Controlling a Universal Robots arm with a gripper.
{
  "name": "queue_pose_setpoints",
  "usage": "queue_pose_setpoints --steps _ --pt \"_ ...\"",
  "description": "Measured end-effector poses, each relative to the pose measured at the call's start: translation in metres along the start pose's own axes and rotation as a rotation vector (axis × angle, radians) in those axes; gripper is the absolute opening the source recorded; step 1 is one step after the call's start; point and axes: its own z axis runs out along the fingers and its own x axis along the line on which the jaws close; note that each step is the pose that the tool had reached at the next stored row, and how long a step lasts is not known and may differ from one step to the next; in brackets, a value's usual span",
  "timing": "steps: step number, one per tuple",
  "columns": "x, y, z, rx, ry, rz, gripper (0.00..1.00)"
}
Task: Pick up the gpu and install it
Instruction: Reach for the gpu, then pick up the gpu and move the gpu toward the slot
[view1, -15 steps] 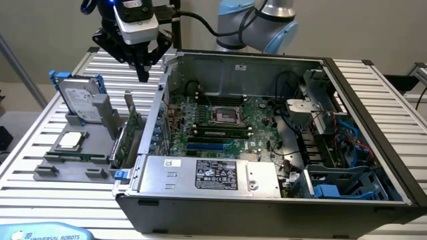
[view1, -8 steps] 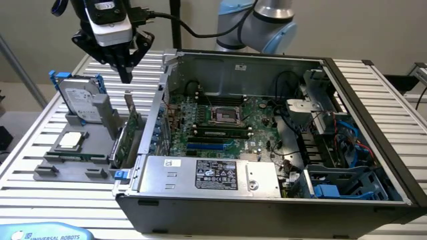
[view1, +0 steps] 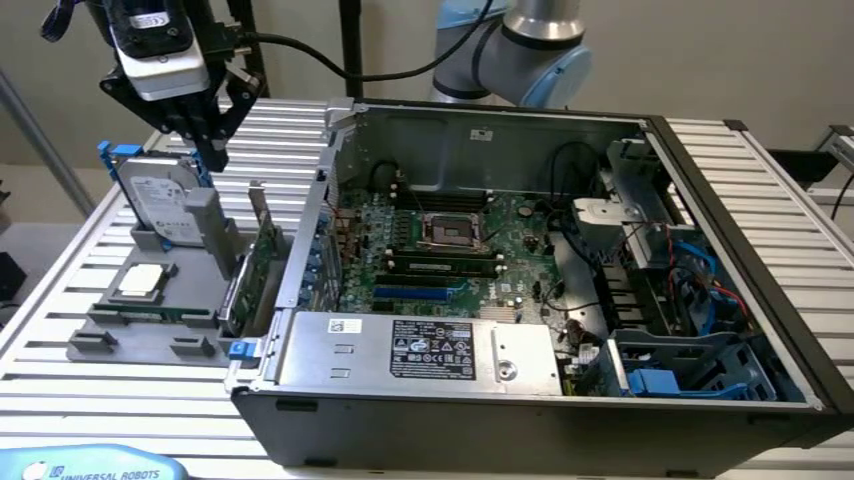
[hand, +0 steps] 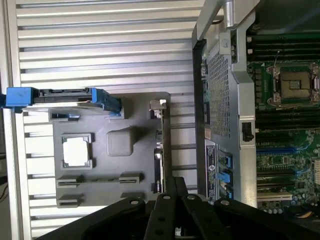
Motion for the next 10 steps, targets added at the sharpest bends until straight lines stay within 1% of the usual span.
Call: queue_pose_setpoints --steps 10 --pt "0.0000 0.0000 0.0000 0.0004 0.0000 0.000 0.11"
